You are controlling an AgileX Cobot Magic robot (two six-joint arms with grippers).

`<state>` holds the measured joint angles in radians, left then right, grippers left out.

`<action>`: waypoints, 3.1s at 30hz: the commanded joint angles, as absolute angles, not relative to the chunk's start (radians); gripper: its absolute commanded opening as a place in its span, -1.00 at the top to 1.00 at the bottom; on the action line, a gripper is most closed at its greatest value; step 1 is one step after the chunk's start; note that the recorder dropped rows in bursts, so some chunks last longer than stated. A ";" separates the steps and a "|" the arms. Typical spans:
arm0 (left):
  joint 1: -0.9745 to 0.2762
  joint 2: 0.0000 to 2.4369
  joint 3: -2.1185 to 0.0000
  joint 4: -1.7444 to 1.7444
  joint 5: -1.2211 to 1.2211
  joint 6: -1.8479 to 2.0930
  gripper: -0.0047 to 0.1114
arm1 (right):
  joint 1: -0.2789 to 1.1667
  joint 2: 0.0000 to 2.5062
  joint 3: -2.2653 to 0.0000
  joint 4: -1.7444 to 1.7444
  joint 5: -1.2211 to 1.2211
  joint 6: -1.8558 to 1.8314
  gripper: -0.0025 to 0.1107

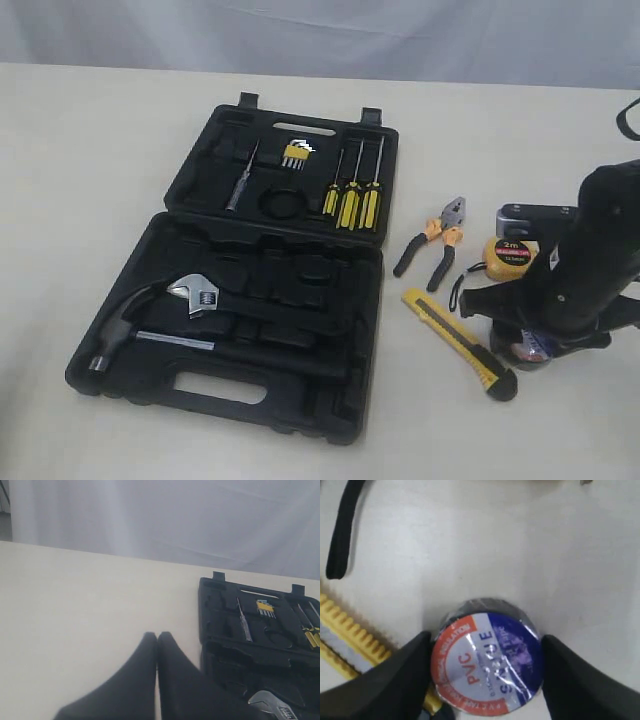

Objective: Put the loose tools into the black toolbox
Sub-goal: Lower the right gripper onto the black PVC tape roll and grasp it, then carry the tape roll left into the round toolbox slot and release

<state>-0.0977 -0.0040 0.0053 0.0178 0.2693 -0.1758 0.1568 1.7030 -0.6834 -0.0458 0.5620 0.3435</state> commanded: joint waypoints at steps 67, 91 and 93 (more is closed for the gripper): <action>-0.103 0.000 0.000 0.020 0.269 -0.175 0.92 | 0.583 2.298 -1.893 -0.211 0.922 0.243 0.96; -0.103 0.000 0.000 0.020 0.269 -0.175 0.92 | 0.583 2.346 -1.893 -0.182 0.917 0.245 0.02; -0.103 0.000 0.000 0.020 0.269 -0.175 0.92 | 0.583 2.344 -1.893 -0.182 0.920 0.243 -0.42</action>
<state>-0.0977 -0.0040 0.0053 0.0178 0.2693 -0.1758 0.5882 2.3481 -1.8883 -0.1884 0.9039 0.2549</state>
